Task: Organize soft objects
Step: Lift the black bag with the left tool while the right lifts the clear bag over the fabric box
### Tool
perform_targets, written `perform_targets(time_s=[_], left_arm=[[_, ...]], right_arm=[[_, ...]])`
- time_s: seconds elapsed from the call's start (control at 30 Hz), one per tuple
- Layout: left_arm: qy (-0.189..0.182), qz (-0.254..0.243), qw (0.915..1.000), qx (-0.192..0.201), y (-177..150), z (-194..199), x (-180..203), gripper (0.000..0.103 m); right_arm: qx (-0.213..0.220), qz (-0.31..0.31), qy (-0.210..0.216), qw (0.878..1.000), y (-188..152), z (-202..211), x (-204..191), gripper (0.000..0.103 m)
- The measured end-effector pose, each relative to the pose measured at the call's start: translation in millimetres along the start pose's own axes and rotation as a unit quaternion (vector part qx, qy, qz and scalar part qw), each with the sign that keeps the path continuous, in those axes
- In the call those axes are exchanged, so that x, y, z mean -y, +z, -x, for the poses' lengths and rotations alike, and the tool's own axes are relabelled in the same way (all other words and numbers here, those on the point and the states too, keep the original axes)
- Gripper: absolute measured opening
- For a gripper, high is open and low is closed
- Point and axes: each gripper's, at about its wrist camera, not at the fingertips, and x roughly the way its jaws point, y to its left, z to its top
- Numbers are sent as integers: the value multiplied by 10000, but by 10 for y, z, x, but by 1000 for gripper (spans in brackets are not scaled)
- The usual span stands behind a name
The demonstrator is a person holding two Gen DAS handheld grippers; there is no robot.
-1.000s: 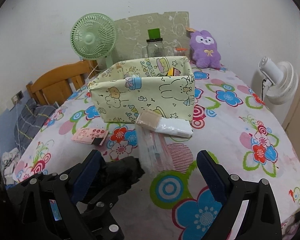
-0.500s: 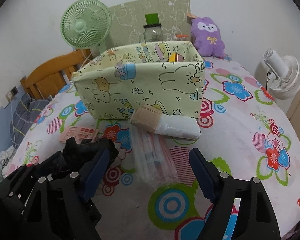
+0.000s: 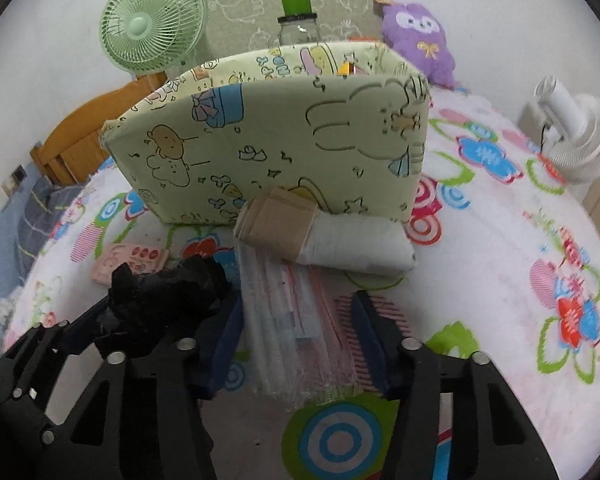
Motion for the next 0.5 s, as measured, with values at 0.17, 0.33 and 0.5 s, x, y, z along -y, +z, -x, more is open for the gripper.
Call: perform_targets(time_s=[0.17,0.33,0.5], left_arm=[[-34,-26,10000,0,-9,4,20,67],[-88,-4,10000,17,-22,56,14,67],[-106,19,9999,92,-52,167,2,66]], right_arm=[[-7,26,125,9999,0,7,-28,35],[47,116,291,9995,-18,91,-82,31],[105,146,335,9993,-36,189,-117,30]])
